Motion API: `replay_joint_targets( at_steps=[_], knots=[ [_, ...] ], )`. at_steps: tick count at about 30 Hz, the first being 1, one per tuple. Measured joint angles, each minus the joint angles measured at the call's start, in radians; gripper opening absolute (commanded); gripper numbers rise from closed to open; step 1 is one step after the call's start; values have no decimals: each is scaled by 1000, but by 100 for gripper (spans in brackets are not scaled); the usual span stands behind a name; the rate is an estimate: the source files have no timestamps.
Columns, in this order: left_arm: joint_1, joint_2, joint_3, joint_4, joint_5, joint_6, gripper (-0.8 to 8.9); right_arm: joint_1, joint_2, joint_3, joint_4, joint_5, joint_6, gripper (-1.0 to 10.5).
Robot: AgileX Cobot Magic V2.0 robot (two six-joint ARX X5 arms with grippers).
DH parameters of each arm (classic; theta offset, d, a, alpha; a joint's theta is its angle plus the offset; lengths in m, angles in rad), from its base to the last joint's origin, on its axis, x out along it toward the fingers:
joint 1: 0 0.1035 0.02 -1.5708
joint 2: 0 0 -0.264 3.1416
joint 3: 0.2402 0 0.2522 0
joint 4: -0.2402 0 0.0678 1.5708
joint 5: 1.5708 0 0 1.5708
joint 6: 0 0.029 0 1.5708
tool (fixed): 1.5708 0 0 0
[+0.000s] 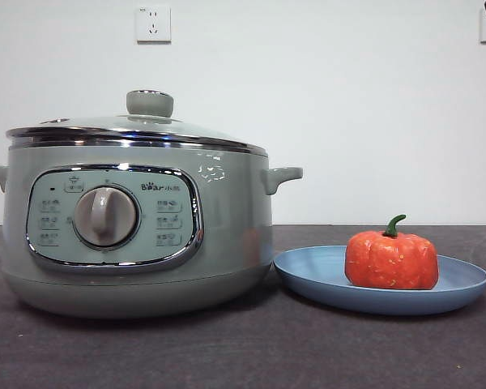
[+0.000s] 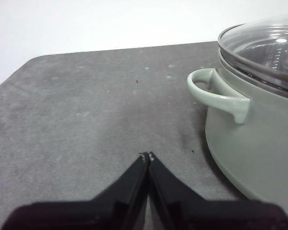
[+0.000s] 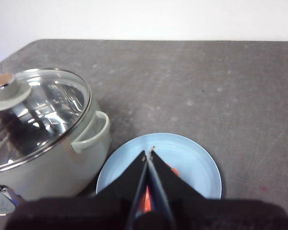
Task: Take the pumpkin out from the steamer,put the pumpkin in the blue plate,close the lid
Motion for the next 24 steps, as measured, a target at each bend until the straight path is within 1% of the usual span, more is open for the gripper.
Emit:
replay_joint_targets(
  at_steps=[10, 14, 16, 18, 21, 24],
  knots=[
    [0, 0, 0, 0, 0, 0, -3, 0, 0, 0, -28, 0, -4, 1],
    [0, 0, 0, 0, 0, 0, -3, -16, -39, -10, -68, 13, -76, 1],
    [0, 0, 0, 0, 0, 0, -3, -67, -94, -37, -48, 13, -127, 1],
    [0, 0, 0, 0, 0, 0, -3, -133, -148, -73, 4, -11, -158, 1],
    [0, 0, 0, 0, 0, 0, -3, -278, -230, -178, 122, -110, -182, 1],
    [0, 0, 0, 0, 0, 0, -3, -395, -301, -301, 204, -164, -191, 1]
  ],
)
